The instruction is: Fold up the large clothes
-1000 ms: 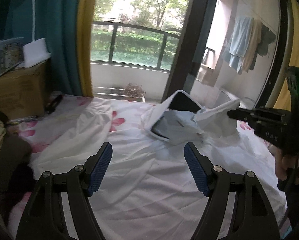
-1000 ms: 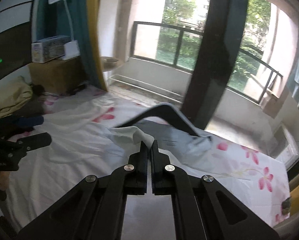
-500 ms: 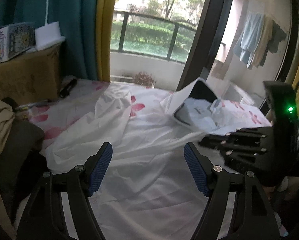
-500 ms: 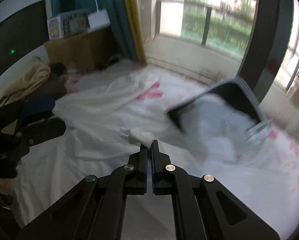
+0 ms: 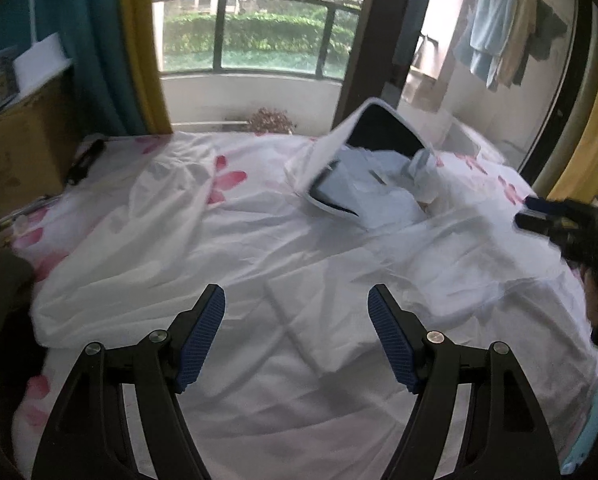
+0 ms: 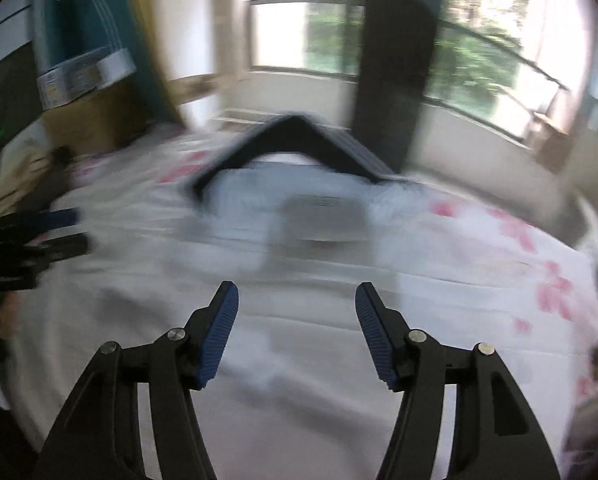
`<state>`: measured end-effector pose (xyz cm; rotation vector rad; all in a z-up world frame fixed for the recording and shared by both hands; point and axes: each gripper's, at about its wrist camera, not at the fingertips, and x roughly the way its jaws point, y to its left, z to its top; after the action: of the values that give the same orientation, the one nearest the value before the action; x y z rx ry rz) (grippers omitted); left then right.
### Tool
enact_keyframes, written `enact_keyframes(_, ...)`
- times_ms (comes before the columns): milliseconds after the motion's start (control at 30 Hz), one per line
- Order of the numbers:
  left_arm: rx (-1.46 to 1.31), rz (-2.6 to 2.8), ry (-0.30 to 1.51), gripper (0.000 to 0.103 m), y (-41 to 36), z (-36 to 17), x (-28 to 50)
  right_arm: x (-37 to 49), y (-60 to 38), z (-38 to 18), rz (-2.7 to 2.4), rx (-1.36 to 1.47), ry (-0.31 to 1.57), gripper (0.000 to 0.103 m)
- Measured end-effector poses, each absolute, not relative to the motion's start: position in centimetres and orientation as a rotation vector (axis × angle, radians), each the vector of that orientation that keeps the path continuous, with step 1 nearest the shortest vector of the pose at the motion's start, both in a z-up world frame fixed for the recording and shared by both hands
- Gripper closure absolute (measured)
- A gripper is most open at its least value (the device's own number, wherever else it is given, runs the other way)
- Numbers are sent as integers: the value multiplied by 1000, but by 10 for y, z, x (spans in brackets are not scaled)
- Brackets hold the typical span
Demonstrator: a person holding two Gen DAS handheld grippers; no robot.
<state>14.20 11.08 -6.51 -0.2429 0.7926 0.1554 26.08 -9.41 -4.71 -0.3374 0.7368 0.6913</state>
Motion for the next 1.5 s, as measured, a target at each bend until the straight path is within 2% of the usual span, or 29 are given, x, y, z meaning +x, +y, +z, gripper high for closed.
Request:
enact_keyframes(167,-242,139,826,26,100,-75,161,323,-166,-60,510,-314,762,42)
enact_keyframes(467,-208,135,871,26,90,-83,181,400,-215,-101,473,-245,908,43)
enact_keyframes(500,-202,144,879,26,89,-84,182,404,-217,-105,481,-236,925,49)
enact_keyframes(533,-203,144,883,26,89,-86,184,407,-217,-111,496,-227,951,60)
enact_keyframes(567,-206,145,892,26,89,-88,185,409,-217,-115,500,-230,961,64)
enact_keyframes(600,-210,148,900,26,90,-89,187,407,-215,-113,503,-245,942,78)
enact_keyframes(633,-211,150,905,26,90,-91,188,406,-214,-112,514,-256,938,102)
enact_keyframes(767,-207,141,923,33,89,-94,191,398,-209,-114,512,-337,895,101)
enact_keyframes(1133,-194,162,898,33,155,-74,189,403,-218,-109,389,-412,867,99)
enact_keyframes(1267,-164,219,869,33,199,-65,200,393,-220,-90,332,-403,828,87)
enact_keyframes(1333,-167,235,862,33,218,-66,208,387,-222,-80,314,-392,810,73)
enact_keyframes(1500,-180,263,876,34,255,-82,232,366,-224,-58,285,-373,786,70)
